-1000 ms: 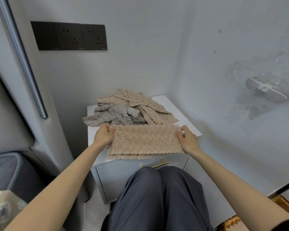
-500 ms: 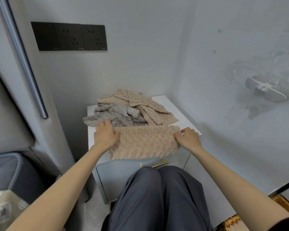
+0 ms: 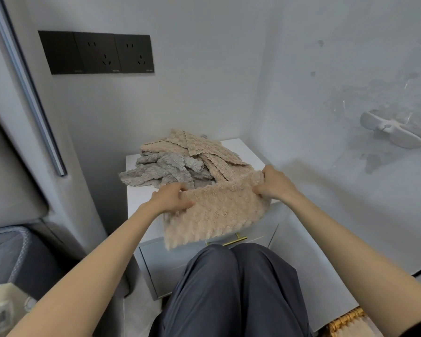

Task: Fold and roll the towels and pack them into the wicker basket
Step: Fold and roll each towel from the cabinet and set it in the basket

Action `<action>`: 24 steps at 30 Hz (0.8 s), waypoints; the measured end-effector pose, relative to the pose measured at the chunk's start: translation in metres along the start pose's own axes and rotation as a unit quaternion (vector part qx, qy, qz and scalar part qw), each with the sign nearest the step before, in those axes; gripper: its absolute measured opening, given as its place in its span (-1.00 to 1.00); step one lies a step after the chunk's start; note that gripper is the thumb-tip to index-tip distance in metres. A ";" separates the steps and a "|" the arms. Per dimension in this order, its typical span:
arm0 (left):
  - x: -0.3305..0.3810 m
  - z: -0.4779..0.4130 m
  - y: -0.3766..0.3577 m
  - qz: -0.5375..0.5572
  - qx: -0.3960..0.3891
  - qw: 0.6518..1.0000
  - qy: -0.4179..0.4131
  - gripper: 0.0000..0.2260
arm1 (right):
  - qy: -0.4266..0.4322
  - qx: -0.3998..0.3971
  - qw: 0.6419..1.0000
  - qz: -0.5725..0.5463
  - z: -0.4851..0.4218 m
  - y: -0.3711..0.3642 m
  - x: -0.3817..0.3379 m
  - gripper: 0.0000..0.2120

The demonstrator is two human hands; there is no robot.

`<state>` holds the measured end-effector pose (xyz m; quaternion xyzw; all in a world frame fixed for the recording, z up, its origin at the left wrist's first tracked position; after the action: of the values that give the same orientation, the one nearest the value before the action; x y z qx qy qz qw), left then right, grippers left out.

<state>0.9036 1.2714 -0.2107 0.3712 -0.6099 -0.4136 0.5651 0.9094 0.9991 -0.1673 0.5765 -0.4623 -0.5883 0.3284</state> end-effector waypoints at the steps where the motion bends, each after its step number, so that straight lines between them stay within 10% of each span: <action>1: -0.001 0.001 0.002 0.009 -0.025 1.000 -0.005 -0.55 | 0.017 0.027 0.999 0.033 -0.003 0.009 -0.008 -0.65; 10: -0.014 0.023 0.008 0.261 -0.095 0.954 0.108 -0.65 | 0.155 0.137 0.967 -0.148 -0.040 0.028 -0.134 -0.74; 17: -0.021 0.038 0.000 0.393 -0.072 0.893 0.206 -0.80 | 0.261 0.004 0.948 -0.184 -0.024 -0.018 -0.167 -0.63; 24: -0.022 0.041 -0.004 0.331 -0.039 0.921 0.201 -0.77 | 0.346 -0.098 0.928 -0.097 0.028 -0.044 -0.113 -0.85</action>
<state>0.8641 1.2932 -0.2237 0.2011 -0.5551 -0.1427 0.7944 0.9020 1.1232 -0.1687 0.7514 -0.2019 -0.4240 0.4636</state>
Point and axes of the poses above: each hand's wrist, its own z-axis away from the middle knuckle, its own y-axis out of the back of the hand, x = y × z, the point moved 4 cm from there along -z, towards the middle knuckle, and after that the axes turned 12 degrees about x, right-handed, at the moved point
